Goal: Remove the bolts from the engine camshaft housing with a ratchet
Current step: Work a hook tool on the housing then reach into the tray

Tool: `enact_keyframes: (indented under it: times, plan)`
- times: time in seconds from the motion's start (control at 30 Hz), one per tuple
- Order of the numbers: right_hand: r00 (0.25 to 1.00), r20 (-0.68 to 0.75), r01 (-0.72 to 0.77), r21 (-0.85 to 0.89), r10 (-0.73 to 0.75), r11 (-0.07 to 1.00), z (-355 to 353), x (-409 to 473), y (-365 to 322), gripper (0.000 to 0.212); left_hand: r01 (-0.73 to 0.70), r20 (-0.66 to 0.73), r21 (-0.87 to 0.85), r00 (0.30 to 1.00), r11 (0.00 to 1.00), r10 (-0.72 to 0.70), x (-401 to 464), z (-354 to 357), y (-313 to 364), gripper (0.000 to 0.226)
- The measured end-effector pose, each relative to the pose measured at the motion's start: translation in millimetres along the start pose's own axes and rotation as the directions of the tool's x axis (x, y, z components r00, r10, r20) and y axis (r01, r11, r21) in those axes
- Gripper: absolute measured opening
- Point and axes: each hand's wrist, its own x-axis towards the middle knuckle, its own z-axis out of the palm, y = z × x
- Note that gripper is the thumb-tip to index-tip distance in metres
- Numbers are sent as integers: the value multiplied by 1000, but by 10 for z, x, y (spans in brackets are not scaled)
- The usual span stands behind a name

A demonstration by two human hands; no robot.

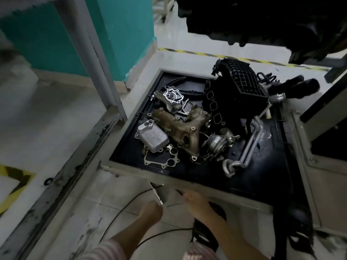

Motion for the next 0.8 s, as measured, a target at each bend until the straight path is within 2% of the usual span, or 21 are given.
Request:
enact_keyframes:
  times: [0.07, 0.2, 0.33, 0.53, 0.63, 0.7, 0.8]
  plan:
    - [1000, 15, 6, 12, -6, 1000, 70, 137, 93, 42, 21, -53, -12, 998, 1000, -22, 170, 36, -47, 38]
    - [998, 48, -33, 5, 33, 999, 330, 398, 309, 40, 93, -69, -121, 992, 988, -102, 486, 169, -119, 38]
    - [993, 72, -96, 38, 93, 995, 641, 620, 484, 39, 144, -14, -187, 989, 972, -149, 758, 293, -123, 42]
    - [979, 171, -131, 98, 113, 987, 813, 852, 662, 28, 220, -4, -300, 973, 928, -232, 1173, 480, -65, 29]
    - [987, 118, -131, 241, 104, 962, 874, 845, 685, 26, 261, -23, -400, 955, 878, -295, 1270, 489, -55, 28]
    - [981, 106, -192, 345, 165, 919, 903, 819, 688, 23, 259, 7, -476, 957, 841, -291, 1205, 478, -82, 31]
    - [969, 121, -243, 349, 214, 905, 898, 782, 619, 26, 250, 75, -673, 959, 696, -272, 967, 464, -165, 21]
